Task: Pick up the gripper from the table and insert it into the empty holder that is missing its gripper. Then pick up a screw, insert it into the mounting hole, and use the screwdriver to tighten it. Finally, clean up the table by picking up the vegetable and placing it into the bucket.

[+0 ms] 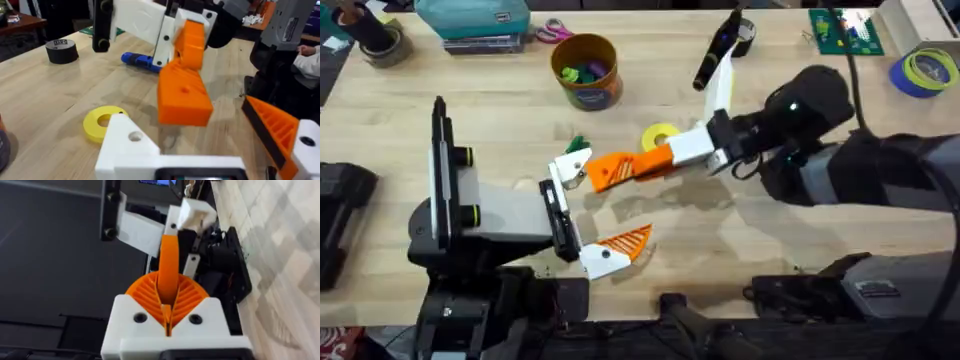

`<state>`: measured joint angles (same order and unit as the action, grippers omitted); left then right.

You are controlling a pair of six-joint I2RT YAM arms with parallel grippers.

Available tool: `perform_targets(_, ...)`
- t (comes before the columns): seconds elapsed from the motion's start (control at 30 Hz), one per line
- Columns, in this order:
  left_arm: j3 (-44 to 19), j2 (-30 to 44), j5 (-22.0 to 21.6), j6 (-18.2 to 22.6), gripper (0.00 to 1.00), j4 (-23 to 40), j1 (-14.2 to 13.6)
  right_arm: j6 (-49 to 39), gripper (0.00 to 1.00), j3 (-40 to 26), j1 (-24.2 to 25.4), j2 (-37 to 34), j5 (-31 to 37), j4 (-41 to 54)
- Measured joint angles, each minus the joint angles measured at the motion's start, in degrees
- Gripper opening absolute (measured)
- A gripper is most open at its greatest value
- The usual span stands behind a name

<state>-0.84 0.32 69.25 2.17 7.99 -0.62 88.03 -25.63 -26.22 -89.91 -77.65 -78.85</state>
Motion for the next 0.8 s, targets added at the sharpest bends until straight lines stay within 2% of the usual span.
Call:
perform_targets(0.03, 0.00, -0.02, -0.01, 0.00, 0.985, 0.00, 0.00, 0.04, 0.009, 3.44, -0.63, 0.02, 2.11, -0.92)
perform_targets(0.1, 0.00, -0.02, -0.01, 0.00, 0.985, 0.00, 0.00, 0.07, 0.009, 4.50, -0.63, 0.02, 3.13, -2.19)
perform_targets(0.37, 0.00, 0.00, 0.00, 0.00, 0.986, 0.00, 0.00, 0.31, 0.009, 4.77, -2.26, 0.05, 7.09, -1.78)
perform_targets(0.8, 0.00, -0.02, 0.00, 0.00, 0.985, 0.00, 0.00, 0.65, 0.009, 4.79, -2.45, 0.04, 9.61, 1.17)
